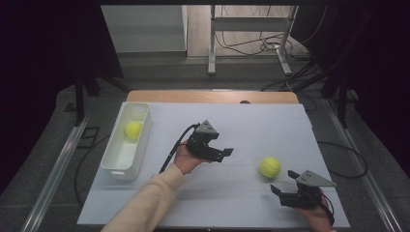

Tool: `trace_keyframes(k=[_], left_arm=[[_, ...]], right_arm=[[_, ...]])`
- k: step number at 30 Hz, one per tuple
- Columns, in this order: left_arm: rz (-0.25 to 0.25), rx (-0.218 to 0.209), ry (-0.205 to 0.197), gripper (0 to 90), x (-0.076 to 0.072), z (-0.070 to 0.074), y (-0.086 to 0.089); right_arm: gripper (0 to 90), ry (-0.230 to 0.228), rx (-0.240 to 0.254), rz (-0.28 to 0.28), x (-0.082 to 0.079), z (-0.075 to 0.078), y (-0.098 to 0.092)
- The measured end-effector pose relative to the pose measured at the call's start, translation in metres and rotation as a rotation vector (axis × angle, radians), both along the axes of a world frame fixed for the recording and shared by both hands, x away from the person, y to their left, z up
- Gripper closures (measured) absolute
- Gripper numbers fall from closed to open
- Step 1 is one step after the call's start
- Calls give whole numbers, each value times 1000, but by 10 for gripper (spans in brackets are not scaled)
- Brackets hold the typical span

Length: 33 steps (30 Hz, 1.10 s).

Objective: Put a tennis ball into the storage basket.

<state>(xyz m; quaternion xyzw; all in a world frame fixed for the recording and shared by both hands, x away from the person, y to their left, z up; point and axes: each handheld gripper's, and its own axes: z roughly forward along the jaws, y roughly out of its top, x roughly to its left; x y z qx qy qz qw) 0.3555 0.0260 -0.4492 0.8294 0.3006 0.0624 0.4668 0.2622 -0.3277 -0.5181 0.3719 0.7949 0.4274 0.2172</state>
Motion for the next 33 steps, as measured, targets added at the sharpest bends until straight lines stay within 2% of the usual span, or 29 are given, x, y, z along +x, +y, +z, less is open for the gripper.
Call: trace_keyframes(k=[33], left_arm=[[-55,4,32,188,7,-12,-42]], right_arm=[[133,-1,4,1,0,0,0]])
